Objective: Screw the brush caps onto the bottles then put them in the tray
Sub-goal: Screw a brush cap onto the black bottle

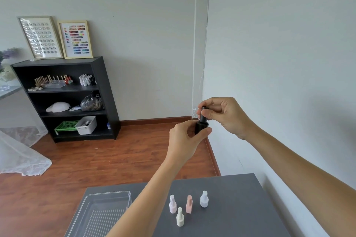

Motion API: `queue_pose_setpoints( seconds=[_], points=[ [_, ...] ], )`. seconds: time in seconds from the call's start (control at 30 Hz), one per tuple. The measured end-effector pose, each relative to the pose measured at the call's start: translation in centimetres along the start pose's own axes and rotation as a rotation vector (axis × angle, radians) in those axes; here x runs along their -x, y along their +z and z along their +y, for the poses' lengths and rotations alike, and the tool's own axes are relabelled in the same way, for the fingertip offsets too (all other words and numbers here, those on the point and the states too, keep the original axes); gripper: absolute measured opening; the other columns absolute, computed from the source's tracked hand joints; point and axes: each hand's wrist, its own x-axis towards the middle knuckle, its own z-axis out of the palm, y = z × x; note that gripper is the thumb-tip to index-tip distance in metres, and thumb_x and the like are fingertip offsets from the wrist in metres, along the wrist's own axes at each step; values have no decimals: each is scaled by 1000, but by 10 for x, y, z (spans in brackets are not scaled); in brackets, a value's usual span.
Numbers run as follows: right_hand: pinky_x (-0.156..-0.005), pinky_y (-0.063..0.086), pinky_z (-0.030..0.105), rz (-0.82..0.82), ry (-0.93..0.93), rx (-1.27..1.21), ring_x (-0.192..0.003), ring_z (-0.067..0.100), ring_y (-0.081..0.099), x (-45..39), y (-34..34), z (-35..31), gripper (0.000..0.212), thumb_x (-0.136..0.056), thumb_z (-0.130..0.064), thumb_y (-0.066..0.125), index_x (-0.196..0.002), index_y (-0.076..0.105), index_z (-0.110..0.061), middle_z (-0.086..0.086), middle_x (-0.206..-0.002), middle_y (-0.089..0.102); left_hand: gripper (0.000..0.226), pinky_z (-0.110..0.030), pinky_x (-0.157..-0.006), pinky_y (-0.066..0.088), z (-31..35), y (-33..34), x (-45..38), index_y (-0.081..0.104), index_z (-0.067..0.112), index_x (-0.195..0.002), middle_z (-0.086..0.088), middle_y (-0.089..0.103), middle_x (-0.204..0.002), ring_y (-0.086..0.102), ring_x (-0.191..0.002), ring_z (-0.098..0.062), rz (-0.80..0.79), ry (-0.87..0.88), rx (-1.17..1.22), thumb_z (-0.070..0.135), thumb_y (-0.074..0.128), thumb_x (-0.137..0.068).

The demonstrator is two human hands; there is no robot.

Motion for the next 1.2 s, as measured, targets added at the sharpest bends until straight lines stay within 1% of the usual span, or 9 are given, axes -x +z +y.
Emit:
queue_pose_setpoints(
  seconds=[0.17,0.37,0.53,0.67,0.83,0.97,1.03,1.1,1.2],
  points=[
    [-94,54,33,103,28,120,-82,13,74,9,3,11,9,-88,-15,71,-96,73,-13,5,-81,79,13,-11,-58,43,-8,18,5,77,25,-88,2,74,-72,58,-59,-7,74,-9,-17,36,77,-81],
    [-88,54,25,183,83,165,-78,8,72,32,-3,38,6,-88,-16,71,-94,73,-15,-3,-75,77,12,-13,-56,43,-27,47,12,75,25,-82,-2,72,-69,53,-54,-5,36,-55,-15,36,78,-79],
    [-88,52,21,107,199,226,-83,7,73,58,-17,75,5,-87,-18,72,-93,72,-17,-5,-80,78,31,-3,-69,46,-62,62,15,74,34,-101,19,75,-81,68,-76,5,-252,-145,-53,35,85,-71],
    [-70,45,12,129,311,275,-71,2,66,86,-25,115,6,-87,-20,72,-88,71,-26,-11,-84,77,70,-19,-87,44,-111,73,25,56,29,-135,7,65,-113,60,-105,-9,-535,-279,-353,35,85,-72],
    [-75,51,20,121,449,309,-77,16,70,110,-35,154,6,-82,-15,76,-86,71,-18,-5,-84,77,59,-35,-97,47,-156,94,40,46,19,-145,-5,52,-136,53,-122,-25,-689,-354,-714,10,62,-89],
    [-68,46,5,97,509,371,-75,9,70,118,-38,177,11,-79,-20,79,-86,71,-20,-6,-83,76,51,-30,-89,42,-175,110,43,52,14,-139,-6,54,-130,56,-114,-29,-717,-432,-771,-1,48,-91],
    [-68,45,4,75,510,425,-76,5,69,119,-39,187,11,-79,-23,79,-86,71,-24,-8,-82,75,38,-25,-76,37,-181,116,41,64,19,-110,-11,56,-110,50,-89,-29,-700,-490,-760,-5,46,-86],
    [-73,50,14,52,515,448,-78,9,70,118,-39,194,10,-80,-23,77,-87,70,-24,-8,-82,75,24,-23,-64,33,-184,120,39,52,17,-88,-8,49,-93,38,-79,-24,-666,-531,-756,-6,46,-84],
    [-81,55,33,19,527,443,-81,21,69,113,-37,201,10,-83,-13,74,-89,69,-19,2,-84,74,22,-29,-72,44,-187,121,33,66,9,-95,-13,62,-97,50,-79,-30,-600,-533,-720,-1,49,-85]
  ],
)
